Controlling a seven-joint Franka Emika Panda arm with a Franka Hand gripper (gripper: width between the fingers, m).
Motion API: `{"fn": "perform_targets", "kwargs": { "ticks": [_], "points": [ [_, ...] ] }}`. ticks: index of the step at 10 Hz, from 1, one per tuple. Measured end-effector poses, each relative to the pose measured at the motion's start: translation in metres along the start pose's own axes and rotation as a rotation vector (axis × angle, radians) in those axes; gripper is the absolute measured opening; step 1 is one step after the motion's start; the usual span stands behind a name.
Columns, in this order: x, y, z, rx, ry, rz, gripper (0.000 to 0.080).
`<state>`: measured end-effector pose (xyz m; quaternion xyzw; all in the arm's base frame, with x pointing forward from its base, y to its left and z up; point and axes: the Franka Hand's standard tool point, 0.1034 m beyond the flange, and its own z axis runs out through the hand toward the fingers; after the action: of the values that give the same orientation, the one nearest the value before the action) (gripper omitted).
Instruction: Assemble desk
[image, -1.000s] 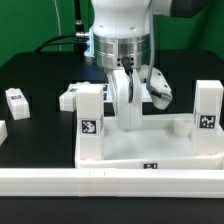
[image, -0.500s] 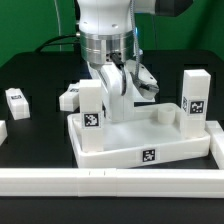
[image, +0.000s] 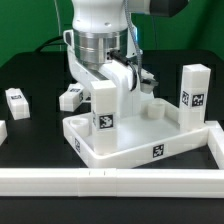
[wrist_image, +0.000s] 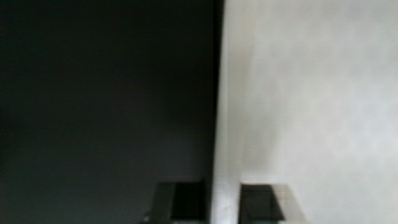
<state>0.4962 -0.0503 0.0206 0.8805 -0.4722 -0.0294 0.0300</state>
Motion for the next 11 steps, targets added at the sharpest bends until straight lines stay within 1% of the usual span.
{"fn": "perform_targets", "kwargs": {
  "ticks": [1, 2, 4, 8, 9, 11],
  "points": [
    [0.005, -0.002, -0.001, 0.003, 0.008, -0.086, 0.0072],
    [0.006, -0.002, 0.0, 0.007, 0.018, -0.147, 0.0071],
    [0.003, -0.004, 0.001, 0.006, 0.016, -0.301, 0.007],
    [0.005, -0.004, 0.001, 0.002, 0.017, -0.564, 0.0069],
    [0.008, -0.008, -0.001, 0.003, 0.025, -0.632, 0.0069],
    [0.014, -0.021, 0.0, -0.008, 0.045, -0.754, 0.0066]
  ]
}}
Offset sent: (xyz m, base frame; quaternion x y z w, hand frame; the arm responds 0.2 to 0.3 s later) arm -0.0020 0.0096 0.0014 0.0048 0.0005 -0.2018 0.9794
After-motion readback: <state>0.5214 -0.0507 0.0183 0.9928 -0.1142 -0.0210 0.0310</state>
